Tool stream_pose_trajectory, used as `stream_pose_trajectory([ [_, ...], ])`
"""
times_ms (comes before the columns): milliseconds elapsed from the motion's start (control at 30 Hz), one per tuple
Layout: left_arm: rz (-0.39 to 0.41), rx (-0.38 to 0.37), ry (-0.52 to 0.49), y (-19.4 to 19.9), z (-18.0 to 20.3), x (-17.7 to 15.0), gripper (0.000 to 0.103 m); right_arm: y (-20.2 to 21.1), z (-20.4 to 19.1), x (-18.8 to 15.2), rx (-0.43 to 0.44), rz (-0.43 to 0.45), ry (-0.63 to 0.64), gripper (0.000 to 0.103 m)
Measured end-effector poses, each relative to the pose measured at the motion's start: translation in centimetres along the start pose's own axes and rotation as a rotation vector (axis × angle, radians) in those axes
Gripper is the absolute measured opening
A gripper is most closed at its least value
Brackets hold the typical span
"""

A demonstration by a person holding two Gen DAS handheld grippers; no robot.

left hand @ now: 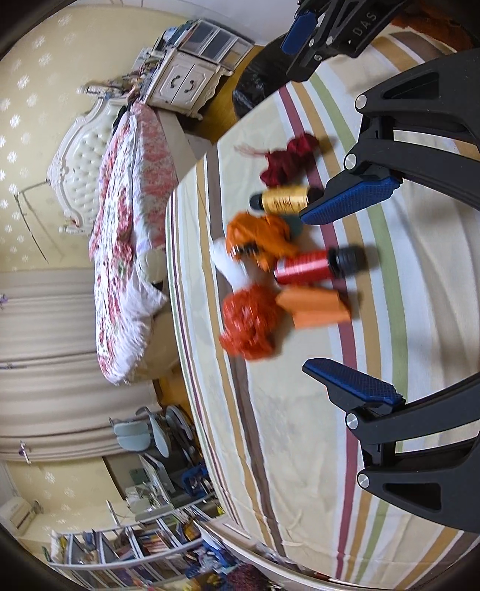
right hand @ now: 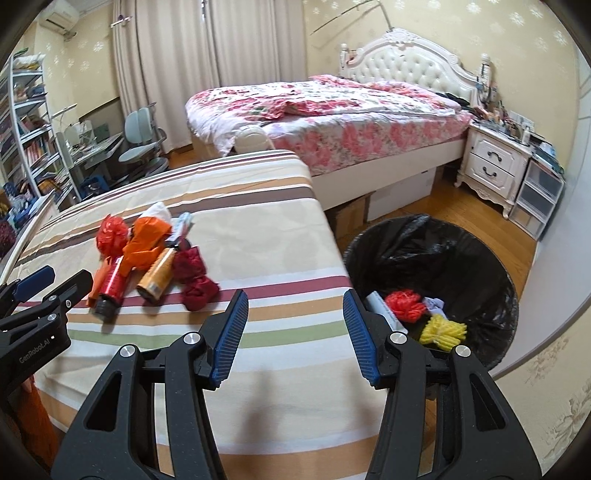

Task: Collect trash
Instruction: 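Move both open tools back over the remaining items on the bedspread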

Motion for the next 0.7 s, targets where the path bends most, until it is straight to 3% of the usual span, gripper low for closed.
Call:
stream_pose_trajectory([
  [233,-0.032,0.029,0.062,-0.5,-3.7,-1.1,0.073,-0.3,-2.9,-0.2,0.025,-0.011,0.042,0.052],
  [700,-0.089,0.003,0.069,-2.6,-4.3,-1.3,0.073,-1.5,-3.9,-0.5,0.035,-0.036,0.057,0.052],
])
Point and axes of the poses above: each gripper's, at about its wrist camera, not at the fingertips, and y roughly against the way its jaws point, z to its right, x to its top, the point moved 8 cm from there along -y, roughly the way its jaws point, and after that the axes turned 8 degrees about -x, right-handed, at the moved point
